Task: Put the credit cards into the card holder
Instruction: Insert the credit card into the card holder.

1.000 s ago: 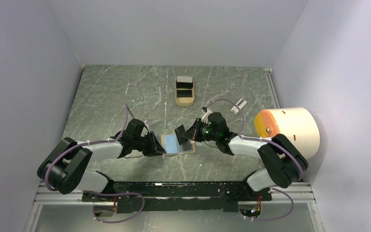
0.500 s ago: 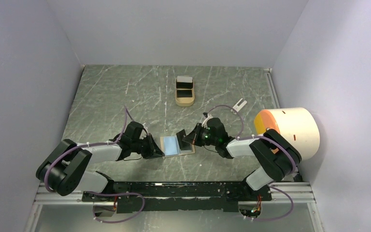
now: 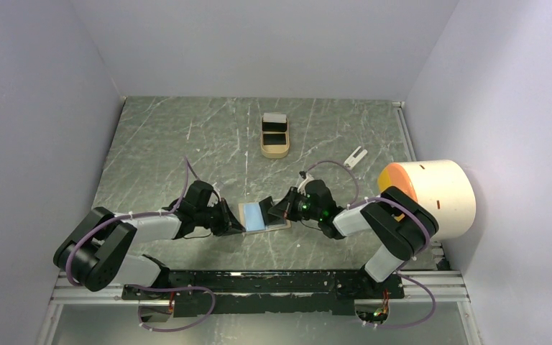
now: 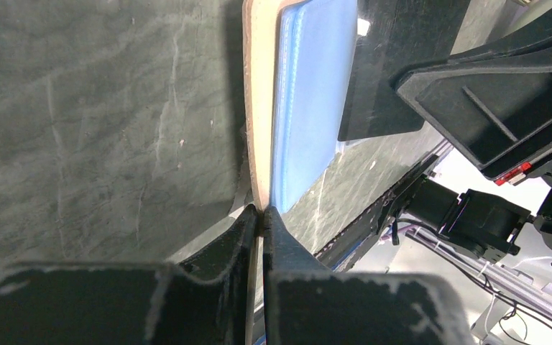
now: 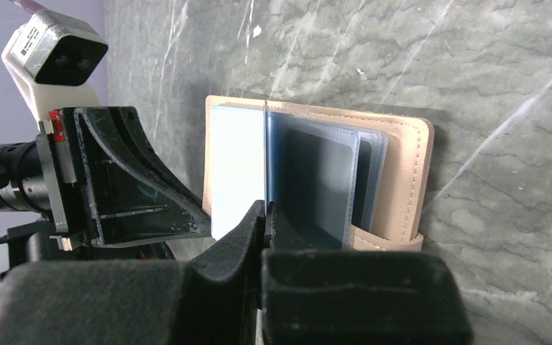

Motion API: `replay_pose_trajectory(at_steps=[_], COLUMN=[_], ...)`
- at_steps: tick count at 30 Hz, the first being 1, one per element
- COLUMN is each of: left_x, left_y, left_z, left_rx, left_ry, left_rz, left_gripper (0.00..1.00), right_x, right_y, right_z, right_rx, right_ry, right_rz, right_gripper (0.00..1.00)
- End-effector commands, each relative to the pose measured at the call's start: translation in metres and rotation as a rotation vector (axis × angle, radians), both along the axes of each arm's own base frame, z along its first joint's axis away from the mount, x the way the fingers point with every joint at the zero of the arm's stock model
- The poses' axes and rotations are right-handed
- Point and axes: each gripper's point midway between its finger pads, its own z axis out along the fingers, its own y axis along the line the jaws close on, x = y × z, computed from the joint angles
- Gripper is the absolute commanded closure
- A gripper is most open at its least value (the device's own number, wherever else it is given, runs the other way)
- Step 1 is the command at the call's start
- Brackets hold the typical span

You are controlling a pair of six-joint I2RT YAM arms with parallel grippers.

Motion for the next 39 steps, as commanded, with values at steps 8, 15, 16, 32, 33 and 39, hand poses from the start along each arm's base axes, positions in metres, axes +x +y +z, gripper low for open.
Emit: replay_pose_trajectory(at_steps=[8, 15, 16, 32, 33, 39], left_x=[0.004, 0.003, 0.002, 0.003, 0.003, 0.003], left_y=[-0.005, -0.004, -0.004, -0.005, -0.005, -0.005], left_z=[0.006, 0.006, 0.006, 0.001, 0.001, 0.002], left_rx=[-0.028, -0.026, -0.027, -0.018, -0.017, -0.018], left_ry=[-0.02, -0.018, -0.018, -0.001, -0.002, -0.003], left_rz=[-0.009, -0.007, -0.009, -0.011, -0.011, -0.007], left_gripper=[0.91, 0.91, 0.91, 0.91, 0.91, 0.91], right_x=[-0.009, -0.01, -0.01, -0.015, -0.015, -0.019], right_y=[0.002, 0.001, 0.003, 0.013, 0.014, 0.018], right_z=[0.002, -0.004, -0.005, -0.001, -0.001, -0.005], right_rx=[0.069, 0.066, 0.068, 0.195, 0.198, 0.161], right_ry=[0.008, 0.01, 0.009, 0.041, 0.045, 0.045], right_rz=[-0.016, -0.019, -0.01, -0.003, -0.001, 0.003], right_gripper=[1.0, 1.0, 1.0, 1.0, 1.0, 0.86])
